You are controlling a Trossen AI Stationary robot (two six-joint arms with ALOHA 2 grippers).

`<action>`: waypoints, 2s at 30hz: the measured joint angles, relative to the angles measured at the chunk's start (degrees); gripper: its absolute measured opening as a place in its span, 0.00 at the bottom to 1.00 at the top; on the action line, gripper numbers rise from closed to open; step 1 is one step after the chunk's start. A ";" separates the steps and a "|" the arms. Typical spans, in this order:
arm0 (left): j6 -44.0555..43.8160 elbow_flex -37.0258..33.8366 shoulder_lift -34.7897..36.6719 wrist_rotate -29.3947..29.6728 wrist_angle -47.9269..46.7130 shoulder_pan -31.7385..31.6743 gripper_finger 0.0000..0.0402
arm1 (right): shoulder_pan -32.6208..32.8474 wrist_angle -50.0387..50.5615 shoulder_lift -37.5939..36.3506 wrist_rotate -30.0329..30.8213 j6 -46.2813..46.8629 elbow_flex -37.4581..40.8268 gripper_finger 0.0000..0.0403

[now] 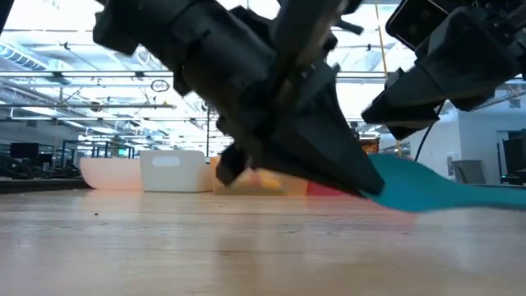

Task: Pick & Place Food Item
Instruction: Put the blue baby spoon into the white bin

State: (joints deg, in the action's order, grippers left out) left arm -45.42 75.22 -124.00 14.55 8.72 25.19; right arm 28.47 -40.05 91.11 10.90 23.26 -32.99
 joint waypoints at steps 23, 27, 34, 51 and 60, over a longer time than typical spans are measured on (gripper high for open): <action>5.61 0.00 12.35 14.53 -21.91 -0.85 0.01 | -4.78 -5.27 0.02 6.93 -6.63 -3.70 0.32; 5.93 0.00 12.35 14.55 -23.45 -2.54 0.01 | -6.82 -1.75 0.02 6.99 -7.39 -4.02 0.32; 7.99 0.00 12.37 14.61 -23.66 -4.96 0.02 | -10.73 0.08 0.02 6.93 -7.62 -4.02 0.32; 9.35 0.00 12.93 15.05 -23.86 -5.57 0.02 | -12.76 2.64 0.02 0.90 -5.96 -4.02 0.32; 10.68 0.00 15.19 17.19 -23.99 -5.05 0.01 | -12.64 3.27 0.04 -0.57 -5.50 -4.00 0.32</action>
State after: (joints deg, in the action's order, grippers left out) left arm -34.74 75.22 -108.82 31.75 -15.27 20.14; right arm 15.83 -36.78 91.15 10.33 17.76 -36.99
